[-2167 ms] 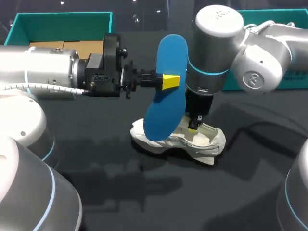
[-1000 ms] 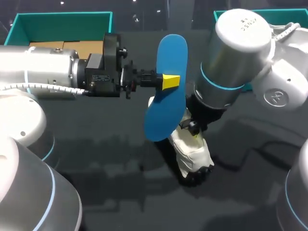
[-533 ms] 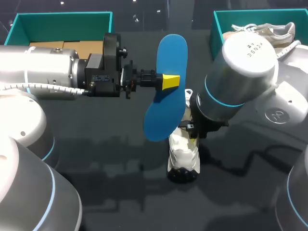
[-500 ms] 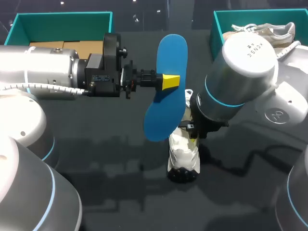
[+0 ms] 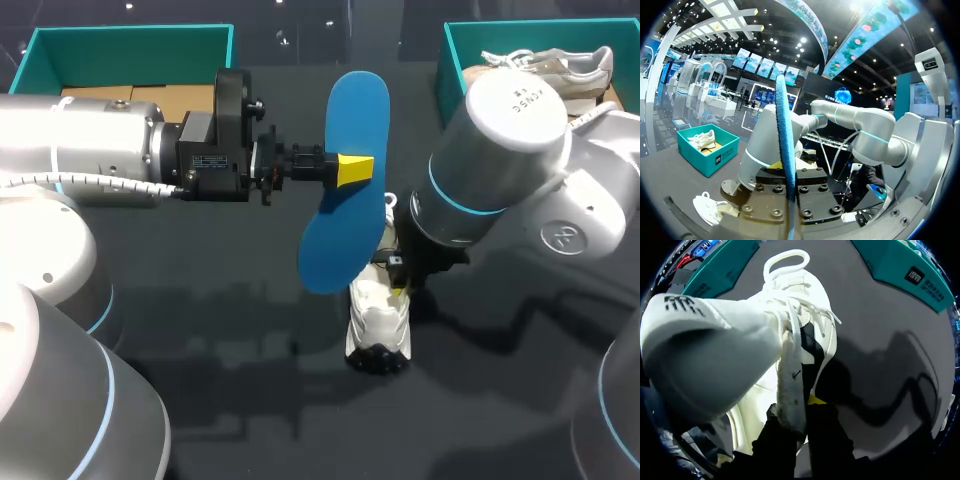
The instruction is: Take the shoe out of the shoebox, open the shoe tongue, remove and reinsert the insole, then place the shoe into the shoebox
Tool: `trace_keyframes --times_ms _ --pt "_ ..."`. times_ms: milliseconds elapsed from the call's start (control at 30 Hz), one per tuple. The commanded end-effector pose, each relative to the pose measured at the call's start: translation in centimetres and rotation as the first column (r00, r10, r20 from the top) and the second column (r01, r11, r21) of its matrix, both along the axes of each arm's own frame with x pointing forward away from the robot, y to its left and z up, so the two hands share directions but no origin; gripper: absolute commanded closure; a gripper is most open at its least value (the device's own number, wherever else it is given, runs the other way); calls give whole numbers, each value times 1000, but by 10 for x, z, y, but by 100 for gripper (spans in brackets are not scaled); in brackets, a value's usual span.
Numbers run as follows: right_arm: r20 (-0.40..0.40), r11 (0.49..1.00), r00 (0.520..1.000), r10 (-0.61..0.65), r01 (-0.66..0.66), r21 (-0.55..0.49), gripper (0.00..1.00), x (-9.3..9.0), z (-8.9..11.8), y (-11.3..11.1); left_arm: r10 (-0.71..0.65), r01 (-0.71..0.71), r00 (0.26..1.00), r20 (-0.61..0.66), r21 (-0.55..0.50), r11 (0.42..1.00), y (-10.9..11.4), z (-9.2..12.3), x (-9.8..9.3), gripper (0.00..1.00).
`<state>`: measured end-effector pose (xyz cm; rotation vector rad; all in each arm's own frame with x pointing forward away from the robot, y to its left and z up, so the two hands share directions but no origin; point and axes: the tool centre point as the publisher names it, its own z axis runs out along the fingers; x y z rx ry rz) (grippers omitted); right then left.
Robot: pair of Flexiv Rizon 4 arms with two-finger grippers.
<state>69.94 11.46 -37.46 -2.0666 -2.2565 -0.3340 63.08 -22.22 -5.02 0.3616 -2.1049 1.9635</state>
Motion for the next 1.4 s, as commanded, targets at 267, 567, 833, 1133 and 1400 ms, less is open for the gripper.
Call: trace_keyframes --times_ms 267,567,833,1133,1400 --pt "-16 1000 1000 4 -4 19 100 2 -18 3 3 -3 1000 1 -2 1000 1 -1 -2 100" --pt "-9 999 1000 1 0 43 0 -1 -8 -1 3 -3 1000 1 -2 1000 1 -1 -2 100" --pt "29 989 999 42 -46 141 0 -6 39 -14 3 -3 1000 1 -2 1000 1 -1 -2 100" --pt "66 976 994 89 -100 193 0 -6 55 -17 3 -3 1000 1 -2 1000 1 -1 -2 100" --pt "56 922 997 61 -78 380 0 -10 62 -23 3 -3 1000 1 -2 1000 1 -1 -2 100"
